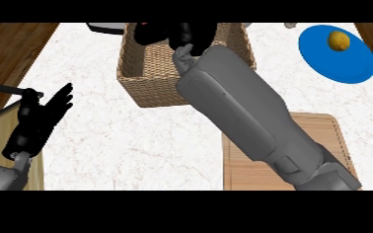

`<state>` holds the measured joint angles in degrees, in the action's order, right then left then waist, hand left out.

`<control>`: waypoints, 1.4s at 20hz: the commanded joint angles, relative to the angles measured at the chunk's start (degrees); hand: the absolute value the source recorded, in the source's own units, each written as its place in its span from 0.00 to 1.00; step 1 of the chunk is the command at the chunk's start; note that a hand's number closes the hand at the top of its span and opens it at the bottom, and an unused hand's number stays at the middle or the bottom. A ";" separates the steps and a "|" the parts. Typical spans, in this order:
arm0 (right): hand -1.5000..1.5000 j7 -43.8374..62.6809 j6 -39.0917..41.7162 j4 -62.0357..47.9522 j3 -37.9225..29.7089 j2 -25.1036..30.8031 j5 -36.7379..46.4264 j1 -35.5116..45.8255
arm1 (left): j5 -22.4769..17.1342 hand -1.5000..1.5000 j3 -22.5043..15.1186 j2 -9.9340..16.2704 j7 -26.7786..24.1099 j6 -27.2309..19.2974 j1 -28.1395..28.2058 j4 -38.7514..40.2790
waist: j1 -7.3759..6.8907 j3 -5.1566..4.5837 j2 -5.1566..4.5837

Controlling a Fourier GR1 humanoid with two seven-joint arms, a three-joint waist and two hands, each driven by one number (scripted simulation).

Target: Pick the bell pepper from the cutting board and place it in the basket

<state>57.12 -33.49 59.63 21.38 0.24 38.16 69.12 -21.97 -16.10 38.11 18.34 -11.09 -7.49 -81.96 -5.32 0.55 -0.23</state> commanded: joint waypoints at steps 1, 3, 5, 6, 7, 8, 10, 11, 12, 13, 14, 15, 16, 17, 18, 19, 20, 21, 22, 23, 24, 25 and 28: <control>1.00 0.50 -6.85 -3.88 0.12 -0.23 -3.00 -0.73 | -2.85 0.50 -2.73 -7.92 -1.41 -1.17 6.59 0.32 | 0.31 -0.70 -0.64; 1.00 -0.60 -8.55 -3.83 1.64 -0.23 -4.77 -1.73 | -1.45 0.50 -4.18 -9.96 -2.12 -2.07 5.83 1.69 | 0.74 -0.74 -0.81; 1.00 -4.20 -9.65 -6.24 0.66 -0.23 -6.79 -1.90 | -0.51 0.50 -3.65 -10.29 -0.84 -3.51 3.64 2.05 | 1.03 -0.69 -1.18; 1.00 -4.31 -9.01 -6.73 -0.52 -0.23 -6.43 -0.64 | -0.77 0.50 -3.31 -9.76 -4.03 -2.07 7.24 1.87 | 0.91 -0.74 -0.83; 1.00 0.43 -6.80 -11.81 2.46 -0.23 0.22 -3.22 | -1.78 0.50 -2.21 -8.89 -1.86 -2.09 6.09 2.31 | 2.75 -0.86 -0.42; 1.00 0.22 -9.22 -13.08 0.61 -0.23 1.51 -2.31 | -0.65 0.50 -2.59 -9.07 -2.94 -2.55 7.63 2.40 | 2.76 -0.83 -0.41; 1.00 -0.55 -5.08 -15.63 2.17 -0.23 1.54 -1.99 | -1.87 0.50 -1.59 -8.67 -2.28 -1.34 8.44 0.31 | 2.19 -0.76 -0.22; 1.00 -1.76 -4.17 -15.00 1.49 -0.23 0.05 -1.43 | -0.49 0.50 -2.65 -10.38 -4.60 -1.87 9.19 2.28 | 2.54 -0.79 -0.40; 1.00 -3.66 -3.68 -15.37 2.96 -0.23 -0.21 -2.94 | -0.55 0.50 -1.67 -10.76 -2.36 -3.00 5.98 3.92 | 3.48 -0.75 -0.64; 0.00 -4.10 -2.84 -16.46 1.78 0.00 0.22 -1.49 | -1.24 0.50 -0.96 -9.93 -2.01 -2.52 7.70 1.50 | 3.10 -0.69 -0.33; 0.00 -4.06 -3.08 -18.26 3.14 -0.23 0.95 -0.59 | -0.66 0.50 -1.59 -9.66 -2.05 -2.38 8.30 -0.39 | 2.07 -0.70 -0.36; 0.00 -7.21 -2.19 -17.20 1.99 1.20 -0.23 -1.47 | -0.80 0.50 -0.99 -10.22 -4.11 -1.49 8.02 3.50 | 3.37 -0.74 -0.59; 0.00 -6.61 -4.47 -16.28 2.72 0.59 0.91 -3.11 | -0.22 0.50 -1.80 -10.72 -5.51 -2.36 12.35 0.96 | 2.79 -0.71 -0.01; 0.00 -6.95 -3.59 -17.48 1.45 1.03 0.22 -0.89 | 0.70 0.50 -1.94 -11.42 -5.15 -2.86 9.42 2.88 | 3.32 -0.73 -0.43; 0.00 -5.87 -4.05 -16.93 1.91 -0.21 0.63 -0.65 | -1.41 0.50 0.00 -9.55 -5.31 -0.44 10.42 2.17 | 3.13 -0.72 -0.06; 0.00 -7.52 -6.18 -16.19 2.40 -0.21 0.86 -2.18 | -1.04 0.50 -0.63 -10.18 -3.40 -1.43 9.32 2.18 | 3.61 -0.66 -0.13; 0.00 -8.32 -5.00 -16.18 1.65 0.41 0.74 -1.62 | -0.46 0.50 -0.35 -9.80 -2.33 -2.48 8.91 0.59 | 3.88 -0.61 0.04; 0.00 -7.18 -5.09 -14.99 0.78 0.86 0.35 -1.30 | -0.08 0.50 -0.89 -10.44 -4.50 -2.32 11.57 1.02 | 3.88 -0.65 0.26; 0.00 -6.84 -6.75 -15.30 0.34 -0.07 0.92 -0.51 | -1.16 0.50 0.09 -9.70 -2.67 -1.09 8.97 1.84 | 4.23 -0.65 0.08; 0.00 -9.03 -7.02 -15.60 -0.65 0.73 -0.32 -2.23 | -0.19 0.50 -0.69 -9.62 -2.38 -1.98 10.52 -0.64 | 3.65 -0.58 0.05; 0.00 -7.52 -9.03 -14.27 -0.47 0.04 1.19 -1.46 | -0.15 0.50 -0.26 -10.11 -3.53 -1.84 10.39 1.46 | 4.31 -0.64 0.21; 0.00 -7.04 -9.82 -13.50 -0.73 -0.21 -0.05 -3.07 | 1.03 0.50 -0.84 -10.47 -5.02 -2.56 12.13 1.09 | 3.85 -0.64 0.26; 0.00 -6.37 -11.43 -11.70 -3.96 1.94 0.44 -2.93 | -0.84 0.50 1.28 -9.14 -4.06 -1.28 12.55 1.16 | 4.61 -0.63 0.54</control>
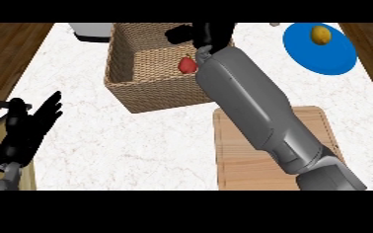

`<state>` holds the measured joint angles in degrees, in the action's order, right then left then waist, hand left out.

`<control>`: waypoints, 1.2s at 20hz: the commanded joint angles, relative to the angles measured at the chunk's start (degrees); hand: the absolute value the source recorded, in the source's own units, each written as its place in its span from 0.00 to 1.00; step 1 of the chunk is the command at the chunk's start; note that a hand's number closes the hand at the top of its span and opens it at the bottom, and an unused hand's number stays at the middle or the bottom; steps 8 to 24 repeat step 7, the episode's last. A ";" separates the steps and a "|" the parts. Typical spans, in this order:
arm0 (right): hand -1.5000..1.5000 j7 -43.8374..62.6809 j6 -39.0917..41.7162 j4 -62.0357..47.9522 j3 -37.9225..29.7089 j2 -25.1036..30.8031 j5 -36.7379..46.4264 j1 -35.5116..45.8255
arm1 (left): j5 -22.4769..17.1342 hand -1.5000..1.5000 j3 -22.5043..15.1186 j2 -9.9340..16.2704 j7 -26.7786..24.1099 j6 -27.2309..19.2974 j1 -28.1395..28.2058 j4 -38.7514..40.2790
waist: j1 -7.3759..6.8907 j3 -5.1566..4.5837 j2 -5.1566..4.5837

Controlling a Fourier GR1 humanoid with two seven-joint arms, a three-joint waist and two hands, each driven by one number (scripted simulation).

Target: Pick the bell pepper from the cutting board and place it in the basket

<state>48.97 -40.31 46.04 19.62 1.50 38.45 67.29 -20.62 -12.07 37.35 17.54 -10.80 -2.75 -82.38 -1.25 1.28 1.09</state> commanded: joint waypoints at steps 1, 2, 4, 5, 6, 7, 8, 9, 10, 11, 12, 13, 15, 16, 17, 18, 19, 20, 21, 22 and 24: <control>0.00 1.52 -2.83 3.15 -3.44 1.49 -1.34 -0.71 | -1.19 0.50 -4.25 -10.53 -3.15 -2.74 6.42 2.48 | 1.48 -1.37 -0.86; 0.00 -0.06 -3.45 3.33 -3.38 3.03 -0.89 -3.30 | -2.15 0.50 -2.59 -8.61 -3.09 -0.98 7.14 3.17 | 1.50 -1.36 -0.93; 0.00 2.06 -2.46 6.68 -3.90 3.97 -0.65 -4.31 | -1.35 0.50 -2.58 -9.50 -2.39 -2.55 6.95 2.61 | 2.72 -1.35 -0.43; 0.00 1.48 -1.77 5.80 -3.86 5.29 -0.15 -5.60 | -1.43 0.50 -2.81 -9.74 -2.69 -2.38 8.38 0.68 | 2.01 -1.34 -0.47; 0.00 1.57 -0.41 9.18 -3.93 6.07 -1.23 -7.76 | -2.07 0.50 -1.30 -8.24 -2.87 -0.92 7.96 2.79 | 3.26 -1.34 -0.22; 0.00 1.79 0.01 9.76 -5.27 7.39 -1.67 -6.30 | -1.23 0.50 -2.23 -9.98 -1.81 -2.60 7.17 2.30 | 3.26 -1.34 -0.37; 0.00 1.79 0.01 9.76 -5.27 7.39 -1.67 -6.30 | -1.23 0.50 -2.23 -9.98 -1.81 -2.60 7.17 2.30 | 3.26 -1.34 -0.37; 0.00 1.79 0.01 9.76 -5.27 7.39 -1.67 -6.30 | -1.23 0.50 -2.23 -9.98 -1.81 -2.60 7.17 2.30 | 3.26 -1.34 -0.37; 0.00 1.79 0.01 9.76 -5.27 7.39 -1.67 -6.30 | -1.23 0.50 -2.23 -9.98 -1.81 -2.60 7.17 2.30 | 3.26 -1.34 -0.37; 0.00 1.79 0.01 9.76 -5.27 7.39 -1.67 -6.30 | -1.23 0.50 -2.23 -9.98 -1.81 -2.60 7.17 2.30 | 3.26 -1.34 -0.37; 0.00 1.79 0.01 9.76 -5.27 7.39 -1.67 -6.30 | -1.23 0.50 -2.23 -9.98 -1.81 -2.60 7.17 2.30 | 3.26 -1.34 -0.37; 0.00 1.79 0.01 9.76 -5.27 7.39 -1.67 -6.30 | -1.23 0.50 -2.23 -9.98 -1.81 -2.60 7.17 2.30 | 3.26 -1.34 -0.37; 0.00 1.79 0.01 9.76 -5.27 7.39 -1.67 -6.30 | -1.23 0.50 -2.23 -9.98 -1.81 -2.60 7.17 2.30 | 3.26 -1.34 -0.37; 0.00 1.79 0.01 9.76 -5.27 7.39 -1.67 -6.30 | -1.23 0.50 -2.23 -9.98 -1.81 -2.60 7.17 2.30 | 3.26 -1.34 -0.37; 0.00 1.79 0.01 9.76 -5.27 7.39 -1.67 -6.30 | -1.23 0.50 -2.23 -9.98 -1.81 -2.60 7.17 2.30 | 3.26 -1.34 -0.37; 0.00 1.79 0.01 9.76 -5.27 7.39 -1.67 -6.30 | -1.23 0.50 -2.23 -9.98 -1.81 -2.60 7.17 2.30 | 3.26 -1.34 -0.37; 0.00 1.79 0.01 9.76 -5.27 7.39 -1.67 -6.30 | -1.23 0.50 -2.23 -9.98 -1.81 -2.60 7.17 2.30 | 3.26 -1.34 -0.37; 0.00 1.79 0.01 9.76 -5.27 7.39 -1.67 -6.30 | -1.23 0.50 -2.23 -9.98 -1.81 -2.60 7.17 2.30 | 3.26 -1.34 -0.37; 0.00 1.79 0.01 9.76 -5.27 7.39 -1.67 -6.30 | -1.23 0.50 -2.23 -9.98 -1.81 -2.60 7.17 2.30 | 3.26 -1.34 -0.37; 0.00 1.79 0.01 9.76 -5.27 7.39 -1.67 -6.30 | -1.23 0.50 -2.23 -9.98 -1.81 -2.60 7.17 2.30 | 3.26 -1.34 -0.37; 0.00 1.79 0.01 9.76 -5.27 7.39 -1.67 -6.30 | -1.23 0.50 -2.23 -9.98 -1.81 -2.60 7.17 2.30 | 3.26 -1.34 -0.37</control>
